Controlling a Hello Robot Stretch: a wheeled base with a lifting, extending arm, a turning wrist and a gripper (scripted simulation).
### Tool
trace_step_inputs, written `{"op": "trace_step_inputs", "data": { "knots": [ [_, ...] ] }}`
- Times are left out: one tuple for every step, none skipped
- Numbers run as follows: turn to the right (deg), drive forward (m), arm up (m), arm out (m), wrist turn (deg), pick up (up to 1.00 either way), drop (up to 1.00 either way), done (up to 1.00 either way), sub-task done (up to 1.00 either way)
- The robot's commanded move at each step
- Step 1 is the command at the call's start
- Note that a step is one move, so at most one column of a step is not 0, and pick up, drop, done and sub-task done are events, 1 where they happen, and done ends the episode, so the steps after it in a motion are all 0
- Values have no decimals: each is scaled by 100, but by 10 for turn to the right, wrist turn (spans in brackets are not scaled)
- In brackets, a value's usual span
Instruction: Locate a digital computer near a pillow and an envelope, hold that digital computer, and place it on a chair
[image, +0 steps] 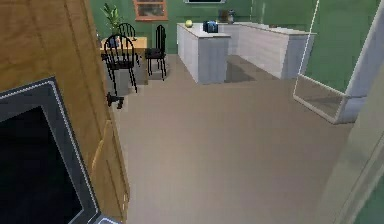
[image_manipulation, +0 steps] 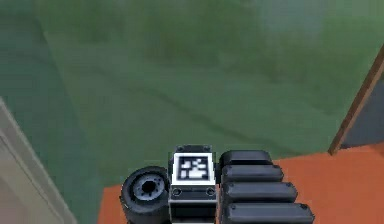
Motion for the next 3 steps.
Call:
{"op": "trace_step_inputs", "data": {
  "knots": [
    [0,95,0,0,0,0,0,0,0],
    [-150,0,0,0,0,0,0,0,0],
    [0,100,0,0,0,0,0,0,0]
  ]
}}
